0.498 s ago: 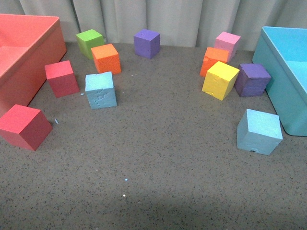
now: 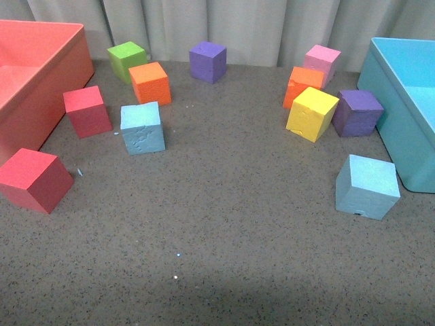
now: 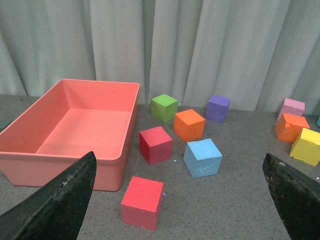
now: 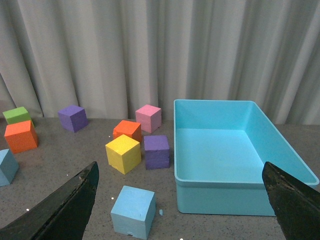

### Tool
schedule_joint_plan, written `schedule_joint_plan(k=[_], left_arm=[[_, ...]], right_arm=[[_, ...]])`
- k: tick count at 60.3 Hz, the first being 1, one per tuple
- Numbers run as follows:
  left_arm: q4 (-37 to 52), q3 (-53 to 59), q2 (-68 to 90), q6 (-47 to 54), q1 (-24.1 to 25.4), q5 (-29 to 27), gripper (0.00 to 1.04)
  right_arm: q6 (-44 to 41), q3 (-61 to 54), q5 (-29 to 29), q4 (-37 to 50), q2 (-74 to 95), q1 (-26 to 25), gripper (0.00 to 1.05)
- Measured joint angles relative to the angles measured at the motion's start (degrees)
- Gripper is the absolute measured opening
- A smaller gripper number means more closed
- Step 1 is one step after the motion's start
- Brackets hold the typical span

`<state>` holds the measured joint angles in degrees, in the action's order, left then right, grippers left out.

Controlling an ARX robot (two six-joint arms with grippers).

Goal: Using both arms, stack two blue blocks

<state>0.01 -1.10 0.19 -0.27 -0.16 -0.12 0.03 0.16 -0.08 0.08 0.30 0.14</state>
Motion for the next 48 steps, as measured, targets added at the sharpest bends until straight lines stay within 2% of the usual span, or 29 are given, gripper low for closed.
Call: schedule_joint_plan(k=[48], left_arm=[[0.0, 0.0, 0.0, 0.0, 0.0, 0.0, 0.98]], right_arm=[[0.0, 0.0, 0.0, 0.0, 0.0, 0.0, 0.95]])
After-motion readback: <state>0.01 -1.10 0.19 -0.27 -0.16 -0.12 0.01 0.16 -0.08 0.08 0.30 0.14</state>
